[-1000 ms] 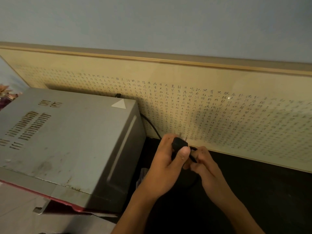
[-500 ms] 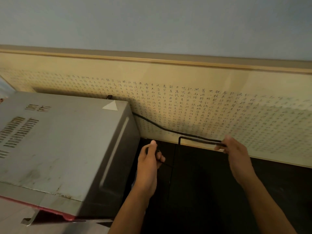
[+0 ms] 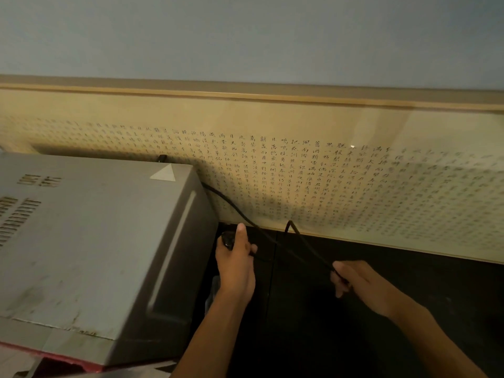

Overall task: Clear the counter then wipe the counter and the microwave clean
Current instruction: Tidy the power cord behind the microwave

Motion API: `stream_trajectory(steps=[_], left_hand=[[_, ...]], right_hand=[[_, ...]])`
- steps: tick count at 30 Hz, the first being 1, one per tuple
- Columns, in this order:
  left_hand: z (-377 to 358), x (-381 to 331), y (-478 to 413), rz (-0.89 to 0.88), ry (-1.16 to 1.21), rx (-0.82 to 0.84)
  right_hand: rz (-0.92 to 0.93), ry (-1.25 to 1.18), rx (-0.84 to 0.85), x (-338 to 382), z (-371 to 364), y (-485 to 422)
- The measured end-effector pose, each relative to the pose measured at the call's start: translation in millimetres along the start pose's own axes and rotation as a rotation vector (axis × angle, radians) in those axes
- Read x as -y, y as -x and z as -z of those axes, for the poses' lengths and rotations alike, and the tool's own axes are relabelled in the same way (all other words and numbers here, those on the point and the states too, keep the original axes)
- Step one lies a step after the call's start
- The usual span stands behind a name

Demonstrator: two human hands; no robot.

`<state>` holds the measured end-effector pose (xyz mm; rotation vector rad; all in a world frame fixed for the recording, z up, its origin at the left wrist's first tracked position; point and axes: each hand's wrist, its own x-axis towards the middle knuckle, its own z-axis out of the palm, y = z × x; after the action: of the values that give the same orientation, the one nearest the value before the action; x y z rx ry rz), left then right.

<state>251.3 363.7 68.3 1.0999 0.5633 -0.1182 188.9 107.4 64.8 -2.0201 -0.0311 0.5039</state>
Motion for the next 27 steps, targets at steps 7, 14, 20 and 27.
stream_trajectory(steps=[7, 14, 20, 27], left_hand=[[-15.3, 1.6, -6.2, 0.222, -0.186, 0.082], [-9.9, -11.4, -13.5, 0.478, 0.019, 0.109], [-13.7, -24.3, -30.1, 0.527, 0.269, 0.106], [-9.2, -16.6, -49.6, 0.489, 0.156, 0.093]], right_hand=[[0.077, 0.086, 0.172, 22.1, -18.4, 0.7], [0.130, 0.800, 0.270, 23.7, 2.2, 17.8], [0.119, 1.031, 0.281, 9.2, 16.8, 23.7], [0.072, 1.020, 0.190, -26.7, 39.2, -7.7]])
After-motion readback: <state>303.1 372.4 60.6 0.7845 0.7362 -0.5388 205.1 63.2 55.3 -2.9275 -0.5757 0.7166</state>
